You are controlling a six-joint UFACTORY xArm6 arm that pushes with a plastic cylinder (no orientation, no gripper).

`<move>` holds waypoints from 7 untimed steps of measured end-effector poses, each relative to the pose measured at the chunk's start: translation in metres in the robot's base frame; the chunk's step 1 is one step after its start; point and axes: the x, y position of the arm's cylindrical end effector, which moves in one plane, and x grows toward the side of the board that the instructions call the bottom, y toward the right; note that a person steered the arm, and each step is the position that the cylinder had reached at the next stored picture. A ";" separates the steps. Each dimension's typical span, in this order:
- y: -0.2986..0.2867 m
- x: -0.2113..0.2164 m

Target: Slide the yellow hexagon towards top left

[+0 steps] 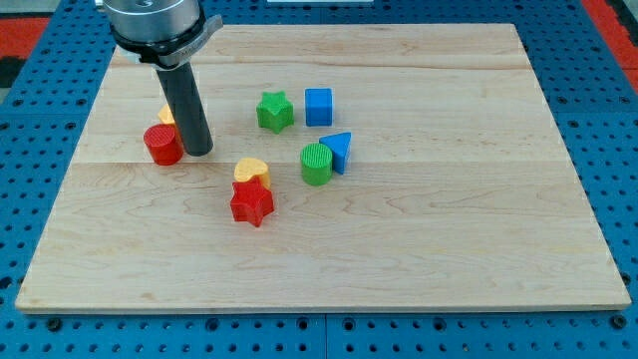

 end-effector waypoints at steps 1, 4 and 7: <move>-0.007 -0.023; -0.003 -0.047; -0.084 -0.031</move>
